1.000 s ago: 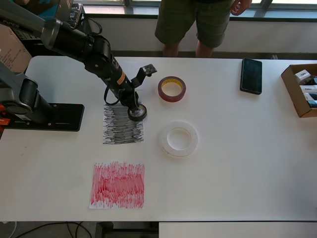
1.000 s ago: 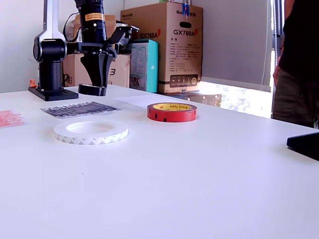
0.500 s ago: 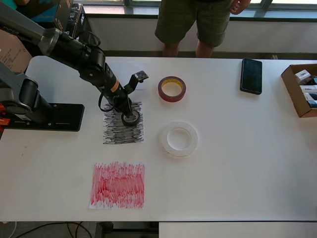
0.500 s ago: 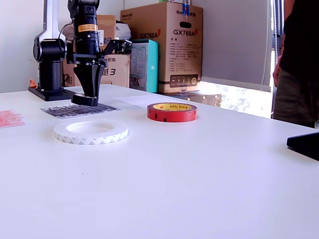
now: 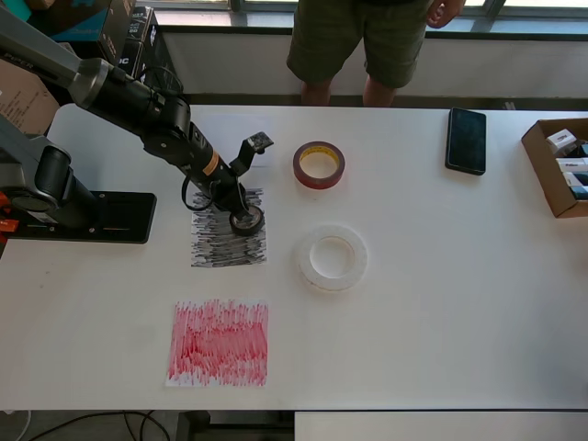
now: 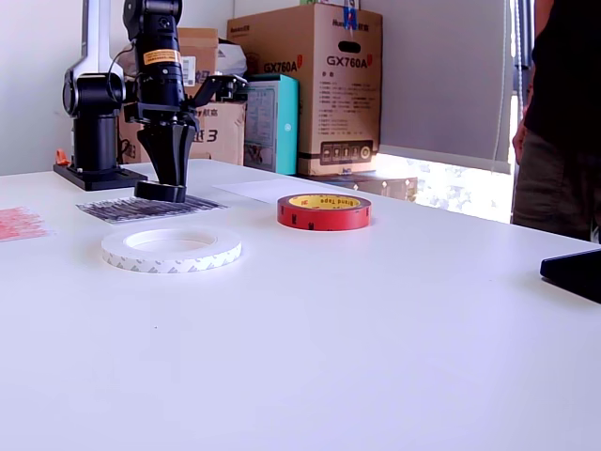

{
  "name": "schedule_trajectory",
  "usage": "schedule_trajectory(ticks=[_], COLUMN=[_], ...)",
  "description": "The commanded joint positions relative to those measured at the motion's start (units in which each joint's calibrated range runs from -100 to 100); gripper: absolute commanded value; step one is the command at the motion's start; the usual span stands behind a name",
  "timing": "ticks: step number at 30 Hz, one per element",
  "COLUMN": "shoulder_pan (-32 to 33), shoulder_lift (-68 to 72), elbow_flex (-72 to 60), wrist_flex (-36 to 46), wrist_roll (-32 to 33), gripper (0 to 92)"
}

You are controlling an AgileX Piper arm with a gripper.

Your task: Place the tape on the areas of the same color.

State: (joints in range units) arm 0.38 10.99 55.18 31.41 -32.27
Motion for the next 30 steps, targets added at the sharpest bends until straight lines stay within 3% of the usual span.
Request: schedule_trajectory(ticks=[1,9,17,25,30], shoulder_pan=[0.03,-0.05,0.42,0.50,0.34], shoulder_lift=[0.42,-0.05,-10.71,-16.70,-16.61], elbow_flex=[-0.07,0.02,6.29,15.11,15.02], wrist_flex=[0.03,0.03,-0.06,-8.03,-7.69], wrist_roll=[-0.47,-0.47,-0.63,-2.19,-2.19], gripper=[5.9,5.9,5.9,5.9,5.9])
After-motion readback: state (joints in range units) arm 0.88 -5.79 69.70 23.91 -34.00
